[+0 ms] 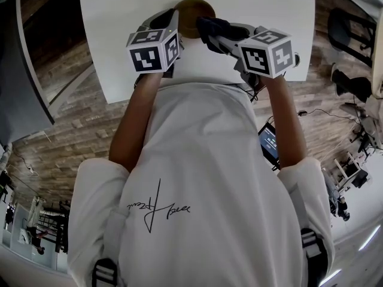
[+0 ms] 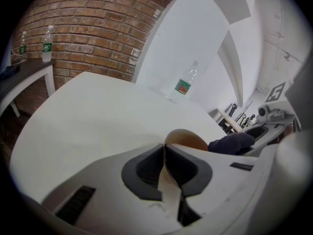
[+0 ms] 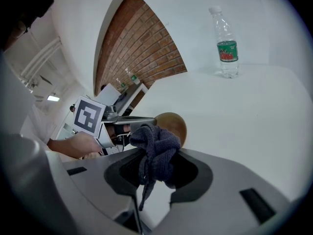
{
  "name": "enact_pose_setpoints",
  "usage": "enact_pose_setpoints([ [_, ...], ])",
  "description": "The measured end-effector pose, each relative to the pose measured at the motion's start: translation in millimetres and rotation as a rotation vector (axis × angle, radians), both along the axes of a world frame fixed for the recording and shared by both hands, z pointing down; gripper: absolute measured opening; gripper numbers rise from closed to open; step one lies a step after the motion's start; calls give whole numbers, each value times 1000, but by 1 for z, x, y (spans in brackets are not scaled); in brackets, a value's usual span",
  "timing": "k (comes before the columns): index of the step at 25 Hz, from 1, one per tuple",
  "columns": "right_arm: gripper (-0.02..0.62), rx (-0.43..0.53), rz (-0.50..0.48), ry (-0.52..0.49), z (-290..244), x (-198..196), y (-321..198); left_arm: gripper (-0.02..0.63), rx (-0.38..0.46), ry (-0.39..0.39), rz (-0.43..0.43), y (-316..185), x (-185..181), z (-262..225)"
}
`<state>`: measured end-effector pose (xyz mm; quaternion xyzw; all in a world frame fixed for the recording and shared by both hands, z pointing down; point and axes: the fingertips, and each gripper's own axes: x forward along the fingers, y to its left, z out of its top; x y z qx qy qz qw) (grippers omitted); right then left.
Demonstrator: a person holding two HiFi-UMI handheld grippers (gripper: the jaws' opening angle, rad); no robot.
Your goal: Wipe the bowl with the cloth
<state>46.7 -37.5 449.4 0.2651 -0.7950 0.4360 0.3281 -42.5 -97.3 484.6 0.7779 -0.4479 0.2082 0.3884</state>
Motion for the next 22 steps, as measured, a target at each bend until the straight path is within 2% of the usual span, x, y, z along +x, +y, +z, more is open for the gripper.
enact_pose_setpoints([
  [22, 107, 43, -22, 43, -4, 24, -24, 8, 7, -14, 11, -2, 7, -3],
])
